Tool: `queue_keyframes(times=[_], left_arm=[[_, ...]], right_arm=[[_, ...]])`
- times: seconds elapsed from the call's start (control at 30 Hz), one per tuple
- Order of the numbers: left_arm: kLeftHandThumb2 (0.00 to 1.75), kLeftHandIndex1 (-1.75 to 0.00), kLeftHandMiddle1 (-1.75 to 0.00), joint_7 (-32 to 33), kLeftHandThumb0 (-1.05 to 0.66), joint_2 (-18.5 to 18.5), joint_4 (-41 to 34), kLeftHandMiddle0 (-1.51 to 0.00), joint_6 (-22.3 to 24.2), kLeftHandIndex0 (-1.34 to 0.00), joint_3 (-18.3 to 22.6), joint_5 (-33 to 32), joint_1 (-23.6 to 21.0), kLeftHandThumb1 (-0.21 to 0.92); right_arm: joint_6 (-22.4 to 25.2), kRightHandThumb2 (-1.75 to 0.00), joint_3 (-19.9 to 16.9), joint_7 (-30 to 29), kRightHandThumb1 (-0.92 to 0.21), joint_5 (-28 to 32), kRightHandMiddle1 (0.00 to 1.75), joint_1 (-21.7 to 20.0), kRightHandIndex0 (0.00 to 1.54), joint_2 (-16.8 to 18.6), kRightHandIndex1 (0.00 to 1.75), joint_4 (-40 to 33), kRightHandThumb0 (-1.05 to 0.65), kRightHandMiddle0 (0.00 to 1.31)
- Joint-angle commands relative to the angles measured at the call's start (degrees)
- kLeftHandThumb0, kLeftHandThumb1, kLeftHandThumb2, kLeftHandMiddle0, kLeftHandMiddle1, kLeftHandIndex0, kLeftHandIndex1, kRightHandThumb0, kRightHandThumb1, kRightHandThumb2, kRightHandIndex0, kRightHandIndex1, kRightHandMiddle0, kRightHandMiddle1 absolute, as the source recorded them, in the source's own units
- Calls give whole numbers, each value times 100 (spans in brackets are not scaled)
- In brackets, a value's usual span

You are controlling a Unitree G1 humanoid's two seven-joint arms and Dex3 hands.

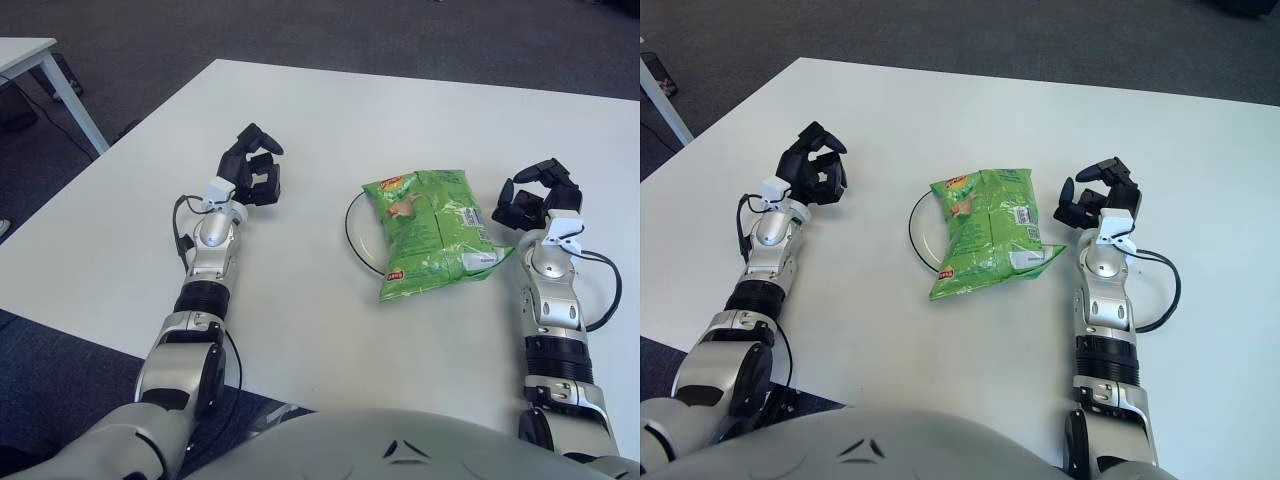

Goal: Put the snack into the plate.

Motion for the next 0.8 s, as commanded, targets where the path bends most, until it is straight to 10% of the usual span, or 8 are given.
queue_keyframes(times=[0.0,0.77], left_arm=[[101,-175,-175,-128,-41,-348,650,-104,75,-43,-174,13,746,56],[101,-175,-175,146,-41,-419,378,-103,560,-43,-222,59,939,56]], right_arm=[[71,-139,43,47,-26,57,175,673,134,438,175,176,-50,66],[210,-139,27,72,-26,52,175,640,132,412,175,127,-50,66]])
